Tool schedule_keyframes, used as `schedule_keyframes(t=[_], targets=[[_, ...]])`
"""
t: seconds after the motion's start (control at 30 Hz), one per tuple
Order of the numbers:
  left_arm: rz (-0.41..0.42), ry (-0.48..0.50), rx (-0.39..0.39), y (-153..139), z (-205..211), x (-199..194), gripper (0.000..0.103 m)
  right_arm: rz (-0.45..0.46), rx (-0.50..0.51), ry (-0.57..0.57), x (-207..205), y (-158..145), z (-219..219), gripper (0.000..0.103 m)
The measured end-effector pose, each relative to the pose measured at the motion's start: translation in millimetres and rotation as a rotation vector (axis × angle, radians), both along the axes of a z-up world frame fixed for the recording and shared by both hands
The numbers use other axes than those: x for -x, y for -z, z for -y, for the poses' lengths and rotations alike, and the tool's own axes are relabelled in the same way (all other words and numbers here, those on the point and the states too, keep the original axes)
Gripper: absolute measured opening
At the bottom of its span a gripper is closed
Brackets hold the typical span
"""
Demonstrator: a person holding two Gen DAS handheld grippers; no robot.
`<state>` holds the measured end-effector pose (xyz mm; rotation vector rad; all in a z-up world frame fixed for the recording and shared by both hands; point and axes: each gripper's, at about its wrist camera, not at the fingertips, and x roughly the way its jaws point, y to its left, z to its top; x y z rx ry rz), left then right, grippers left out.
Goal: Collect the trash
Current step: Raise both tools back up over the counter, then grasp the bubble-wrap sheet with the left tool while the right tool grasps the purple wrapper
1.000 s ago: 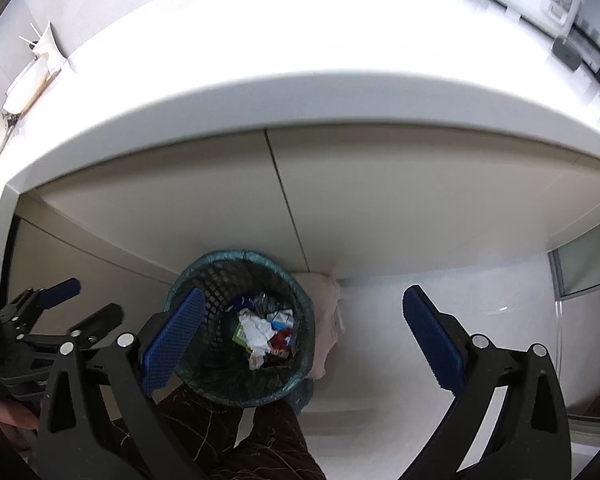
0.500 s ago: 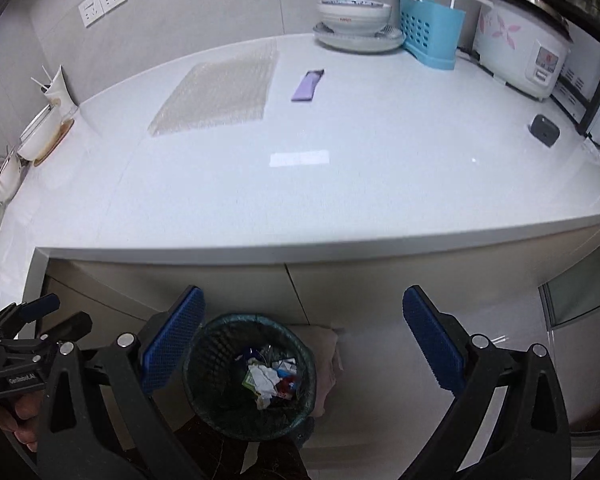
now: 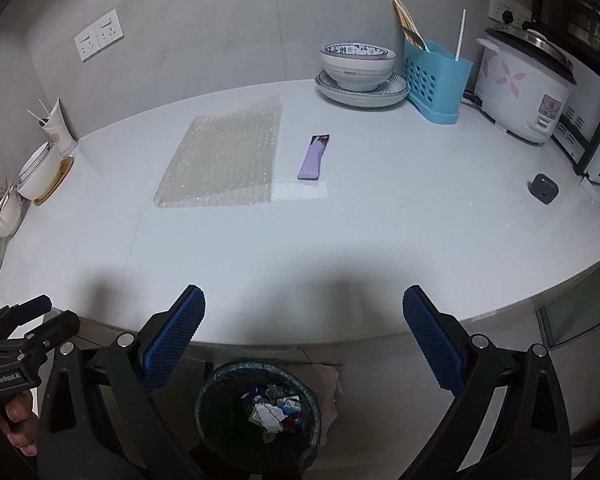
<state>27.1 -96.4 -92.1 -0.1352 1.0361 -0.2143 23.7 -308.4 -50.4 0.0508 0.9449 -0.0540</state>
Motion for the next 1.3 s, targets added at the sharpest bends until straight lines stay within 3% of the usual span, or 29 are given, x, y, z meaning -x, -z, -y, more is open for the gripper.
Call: schedule_keyframes(t=[0.53, 1.2, 1.3], targets=[[-0.007, 0.017, -0.056, -25, 8, -106, 0.096, 0.000, 0.046, 0.037, -91, -20, -1, 0.095], [-0.149, 0.036, -0.114, 20, 40, -248, 0.096, -0.115, 0.054, 0.145, -205, 27, 45, 0.095], [-0.176, 0.034, -0.126, 32, 43, -266, 0.096, -0.135, 0.043, 0.162, -218, 35, 52, 0.091]])
